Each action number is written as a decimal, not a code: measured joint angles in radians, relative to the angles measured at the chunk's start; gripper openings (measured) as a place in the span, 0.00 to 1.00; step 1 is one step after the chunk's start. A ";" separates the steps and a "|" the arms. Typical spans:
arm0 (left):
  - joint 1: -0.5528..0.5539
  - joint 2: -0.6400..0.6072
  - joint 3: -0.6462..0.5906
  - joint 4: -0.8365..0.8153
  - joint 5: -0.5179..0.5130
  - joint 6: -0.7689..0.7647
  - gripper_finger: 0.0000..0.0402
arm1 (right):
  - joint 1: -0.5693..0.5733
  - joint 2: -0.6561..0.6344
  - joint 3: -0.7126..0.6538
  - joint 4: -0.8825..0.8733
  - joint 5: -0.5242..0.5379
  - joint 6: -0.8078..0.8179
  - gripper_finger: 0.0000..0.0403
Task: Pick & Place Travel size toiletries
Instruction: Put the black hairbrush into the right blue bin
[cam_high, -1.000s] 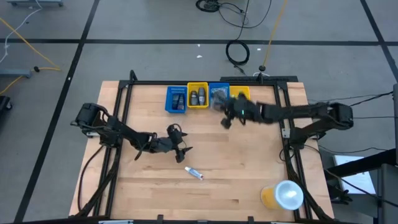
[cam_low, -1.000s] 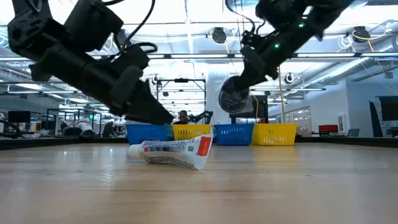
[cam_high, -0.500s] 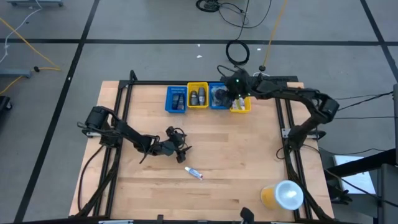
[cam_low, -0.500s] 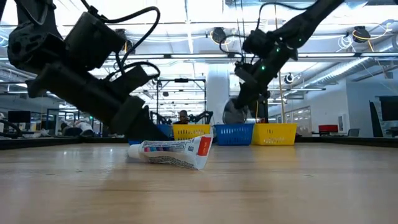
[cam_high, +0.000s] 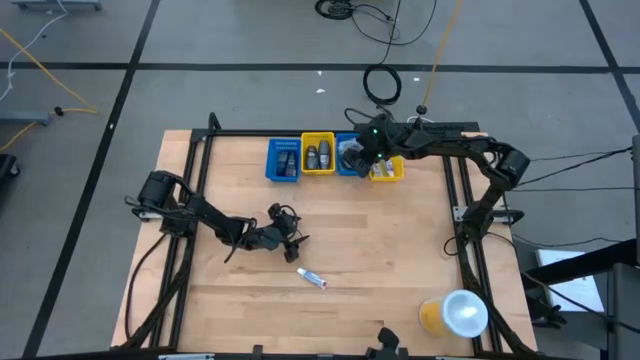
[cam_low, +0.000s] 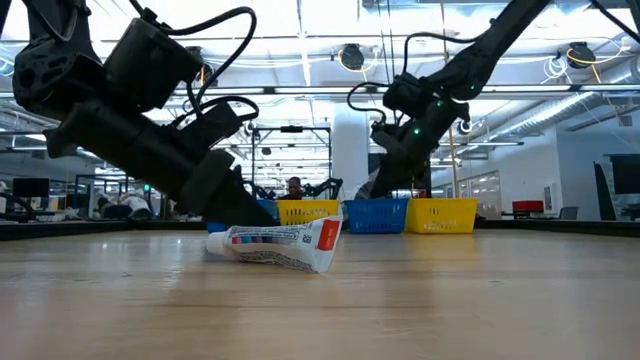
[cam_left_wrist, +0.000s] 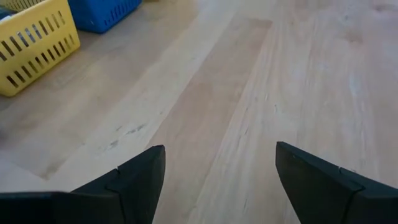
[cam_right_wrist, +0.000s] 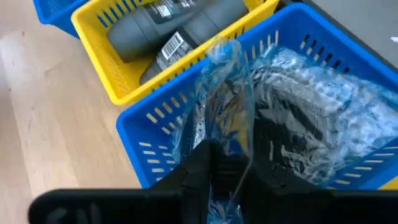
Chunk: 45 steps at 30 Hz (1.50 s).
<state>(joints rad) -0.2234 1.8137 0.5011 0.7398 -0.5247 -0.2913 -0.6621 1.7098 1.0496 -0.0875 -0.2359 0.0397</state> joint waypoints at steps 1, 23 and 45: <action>0.000 0.000 0.000 0.000 0.000 0.000 0.75 | 0.000 0.001 0.000 0.006 0.001 -0.001 0.14; 0.000 0.000 0.000 -0.003 0.002 0.001 0.70 | 0.059 -0.062 -0.001 0.129 0.492 -0.032 0.42; 0.020 0.000 0.000 -0.003 0.004 -0.008 0.69 | 0.077 0.092 0.002 0.109 0.419 0.064 0.01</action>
<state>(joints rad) -0.2031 1.8137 0.5011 0.7373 -0.5209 -0.2989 -0.5847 1.8014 1.0515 0.0214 0.1828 0.1040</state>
